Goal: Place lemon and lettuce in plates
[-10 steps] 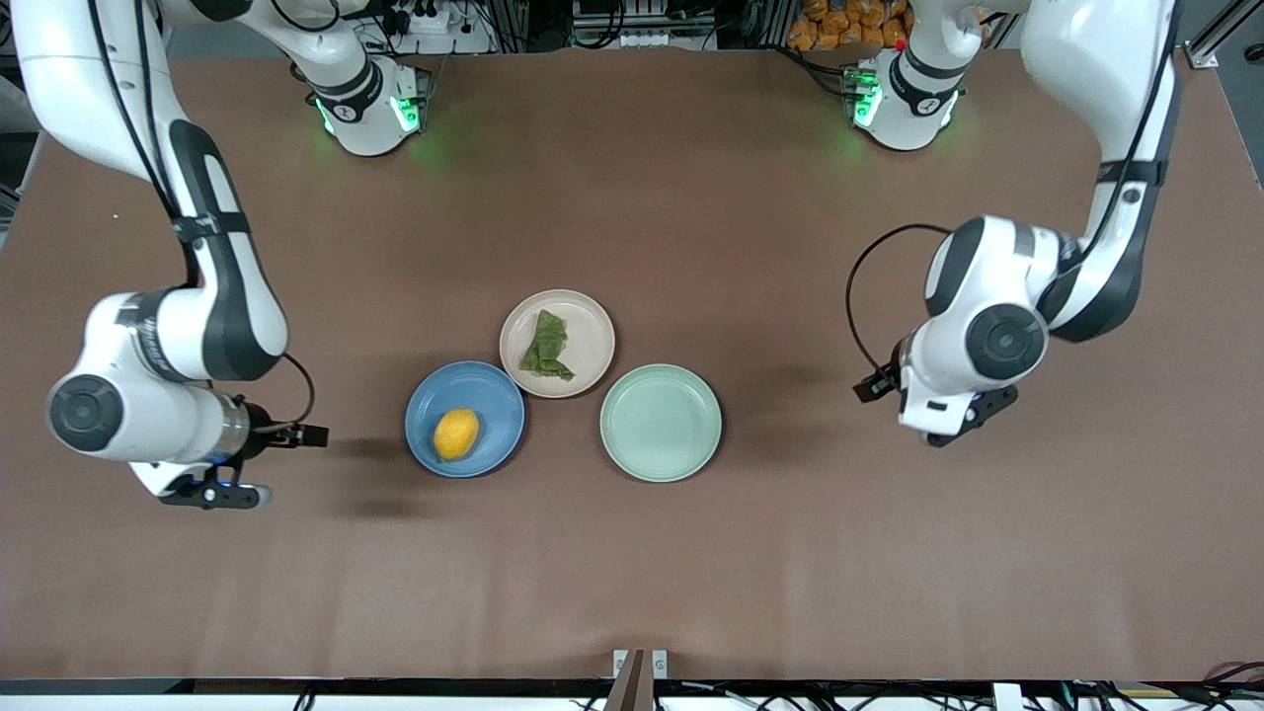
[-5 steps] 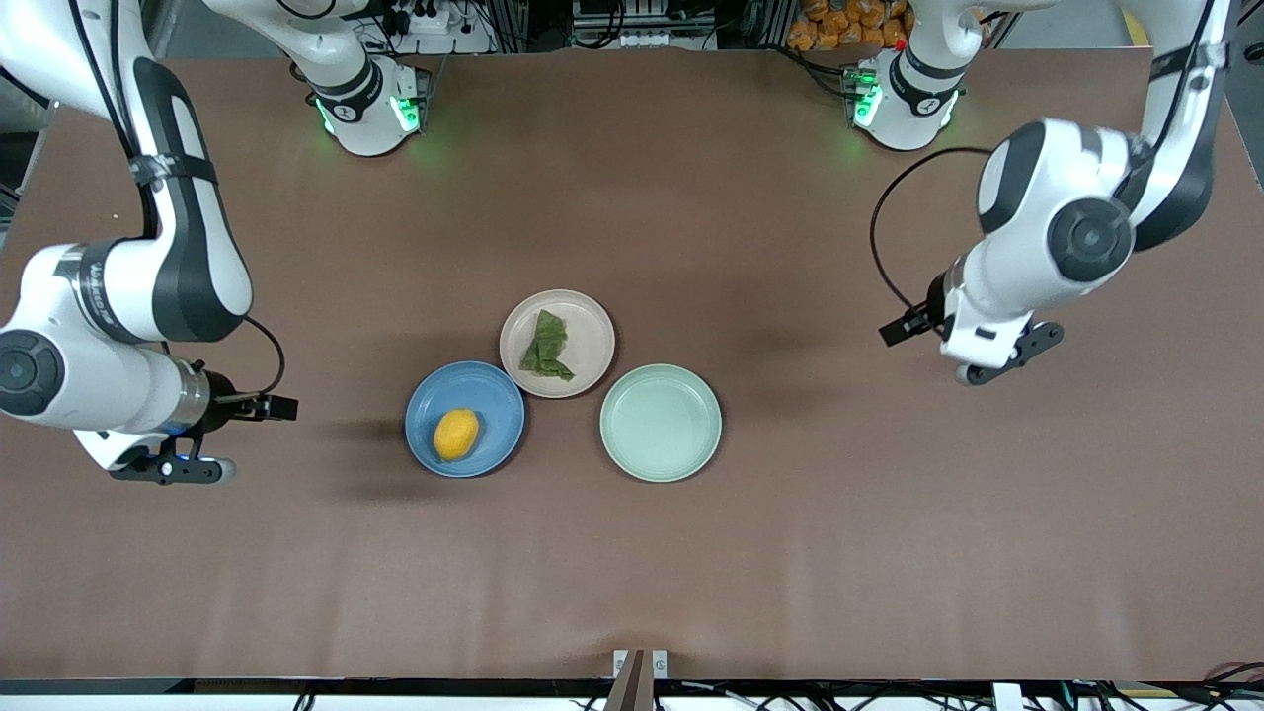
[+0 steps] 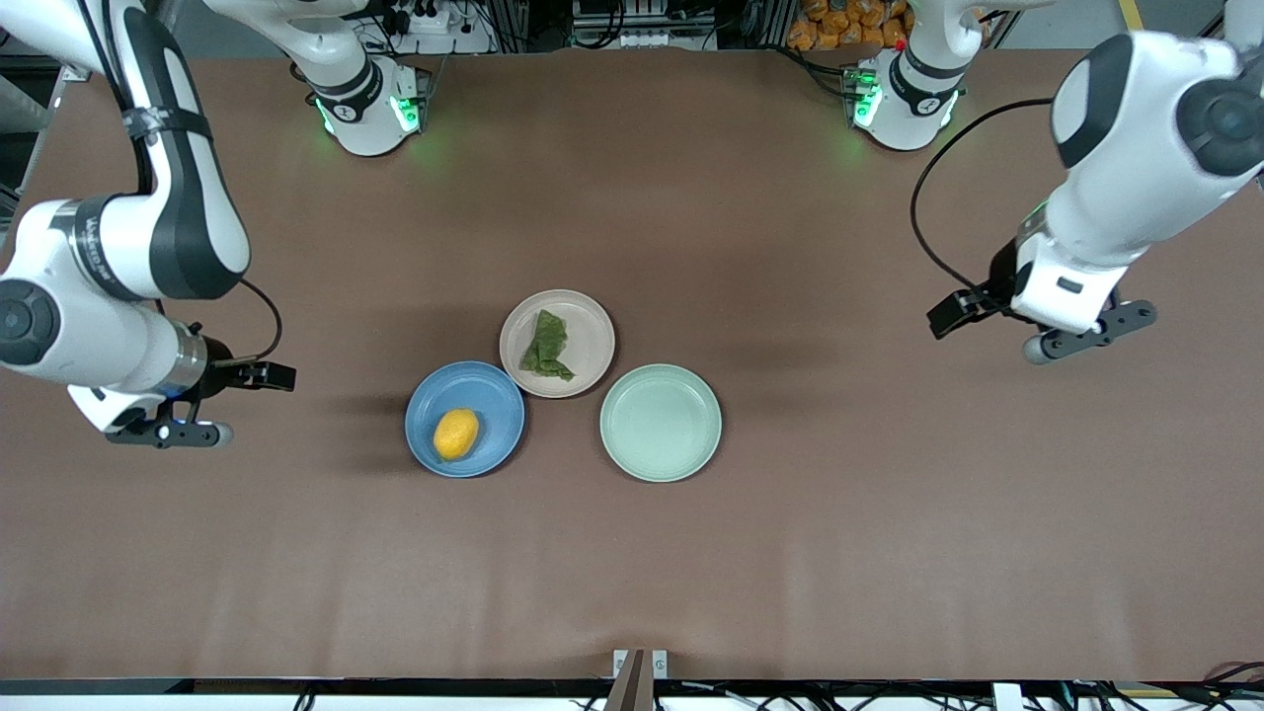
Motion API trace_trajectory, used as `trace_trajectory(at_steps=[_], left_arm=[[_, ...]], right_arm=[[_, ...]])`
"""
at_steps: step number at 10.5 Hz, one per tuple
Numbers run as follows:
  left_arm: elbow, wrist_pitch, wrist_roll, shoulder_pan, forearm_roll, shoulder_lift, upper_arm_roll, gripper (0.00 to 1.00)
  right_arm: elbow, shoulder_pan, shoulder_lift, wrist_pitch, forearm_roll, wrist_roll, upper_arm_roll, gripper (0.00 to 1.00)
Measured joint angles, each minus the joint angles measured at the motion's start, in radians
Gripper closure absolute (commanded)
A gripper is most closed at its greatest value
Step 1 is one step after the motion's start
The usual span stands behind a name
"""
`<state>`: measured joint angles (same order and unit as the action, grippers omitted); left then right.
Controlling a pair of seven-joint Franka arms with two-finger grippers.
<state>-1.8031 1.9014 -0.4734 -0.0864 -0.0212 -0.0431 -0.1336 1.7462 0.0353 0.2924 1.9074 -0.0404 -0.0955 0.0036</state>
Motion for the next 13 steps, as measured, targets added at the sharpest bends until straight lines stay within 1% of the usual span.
trace_trajectory(at_steps=[3, 5, 7, 9, 11, 12, 13], left_arm=[[0.075, 0.000, 0.165, 0.010, 0.000, 0.001, 0.002, 0.00], [0.113, -0.007, 0.181, 0.009, 0.000, 0.001, 0.002, 0.00], [0.154, -0.065, 0.230, 0.007, 0.000, 0.001, 0.000, 0.00], [0.204, -0.167, 0.315, 0.006, 0.000, 0.001, 0.001, 0.00], [0.258, -0.246, 0.341, 0.008, 0.005, 0.001, 0.003, 0.00], [0.276, -0.274, 0.346, 0.007, 0.018, 0.002, 0.003, 0.00], [0.288, -0.299, 0.350, 0.006, 0.033, 0.002, 0.003, 0.00]], right_arm=[[0.152, 0.002, -0.098, 0.059, -0.002, 0.001, 0.002, 0.00], [0.198, 0.002, -0.149, 0.062, -0.003, 0.001, 0.001, 0.00], [0.209, -0.003, -0.174, 0.062, -0.004, -0.001, -0.004, 0.00], [0.209, -0.033, -0.193, 0.063, -0.004, -0.001, -0.014, 0.00], [0.209, -0.058, -0.211, 0.059, -0.004, 0.000, -0.020, 0.00], [0.200, -0.058, -0.217, 0.031, -0.004, 0.000, -0.021, 0.00], [0.170, -0.058, -0.222, -0.031, -0.004, -0.001, -0.020, 0.00]])
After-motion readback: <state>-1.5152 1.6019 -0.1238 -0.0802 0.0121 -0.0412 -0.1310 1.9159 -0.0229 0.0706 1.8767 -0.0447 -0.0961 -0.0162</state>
